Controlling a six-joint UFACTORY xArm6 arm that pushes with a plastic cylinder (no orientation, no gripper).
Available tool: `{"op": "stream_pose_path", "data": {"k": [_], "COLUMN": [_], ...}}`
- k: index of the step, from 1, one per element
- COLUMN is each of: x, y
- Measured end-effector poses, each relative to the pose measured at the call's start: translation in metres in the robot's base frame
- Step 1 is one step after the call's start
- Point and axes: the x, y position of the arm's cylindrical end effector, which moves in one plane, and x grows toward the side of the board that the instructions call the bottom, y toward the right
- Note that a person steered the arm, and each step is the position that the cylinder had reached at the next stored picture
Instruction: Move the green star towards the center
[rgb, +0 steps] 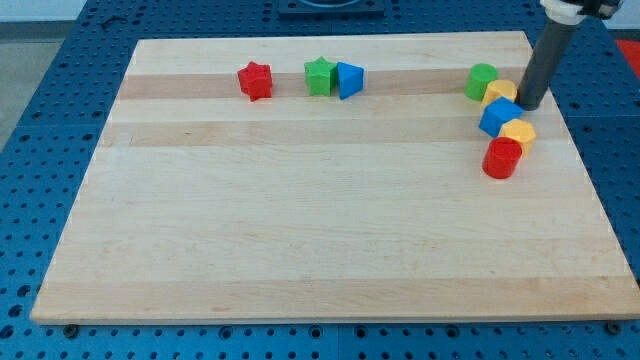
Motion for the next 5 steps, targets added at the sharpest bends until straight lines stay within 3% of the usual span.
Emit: {"op": "stream_pose_path", "data": {"k": [2, 3, 4, 5], "x": [0.000, -0.010, -0.039, -0.097], "y": [0.005, 0.040, 0.060, 0.054]}}
